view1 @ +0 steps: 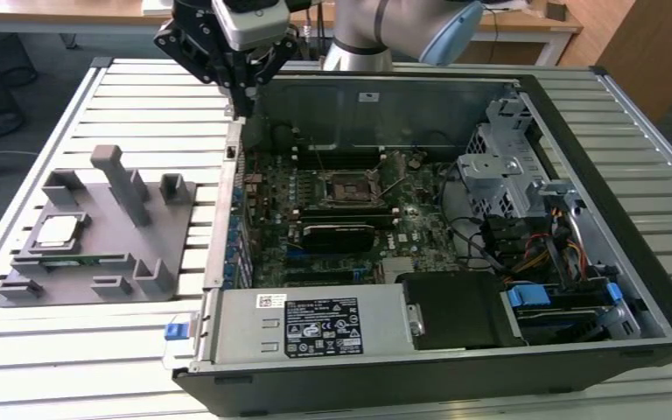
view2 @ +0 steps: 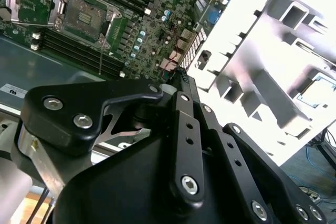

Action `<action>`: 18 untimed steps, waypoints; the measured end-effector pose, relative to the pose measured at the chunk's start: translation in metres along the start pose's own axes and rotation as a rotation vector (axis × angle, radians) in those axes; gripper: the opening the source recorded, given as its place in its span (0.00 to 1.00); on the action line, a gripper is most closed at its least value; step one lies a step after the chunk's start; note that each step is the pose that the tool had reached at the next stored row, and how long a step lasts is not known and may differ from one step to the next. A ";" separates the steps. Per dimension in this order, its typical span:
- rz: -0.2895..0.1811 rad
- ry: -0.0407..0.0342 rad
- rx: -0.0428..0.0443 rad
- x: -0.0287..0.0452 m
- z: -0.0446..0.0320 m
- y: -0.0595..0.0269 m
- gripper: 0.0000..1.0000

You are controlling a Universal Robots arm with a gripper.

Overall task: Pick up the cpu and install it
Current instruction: 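Reach for the cpu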

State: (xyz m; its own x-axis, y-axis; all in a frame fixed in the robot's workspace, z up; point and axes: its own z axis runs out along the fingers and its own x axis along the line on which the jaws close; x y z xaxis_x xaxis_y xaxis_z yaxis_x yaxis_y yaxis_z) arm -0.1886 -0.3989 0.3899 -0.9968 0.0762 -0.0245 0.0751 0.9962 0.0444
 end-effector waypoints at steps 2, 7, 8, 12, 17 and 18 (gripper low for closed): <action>0.000 0.0000 0.0000 0.0020 0.0001 -0.0002 0.11; 0.000 0.0000 0.0000 0.0076 0.0002 -0.0006 0.11; 0.000 0.0000 0.0000 0.0087 0.0002 -0.0007 0.11; 0.000 0.0001 0.0001 0.0131 0.0003 -0.0010 0.11; 0.000 0.0001 0.0000 0.0185 0.0005 -0.0014 0.11; 0.000 0.0000 0.0000 0.0196 0.0005 -0.0015 0.11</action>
State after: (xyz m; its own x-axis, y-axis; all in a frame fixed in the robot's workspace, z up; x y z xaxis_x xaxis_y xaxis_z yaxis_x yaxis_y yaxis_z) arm -0.2082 -0.3989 0.3888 -0.9968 0.0763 -0.0245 0.0751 0.9962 0.0444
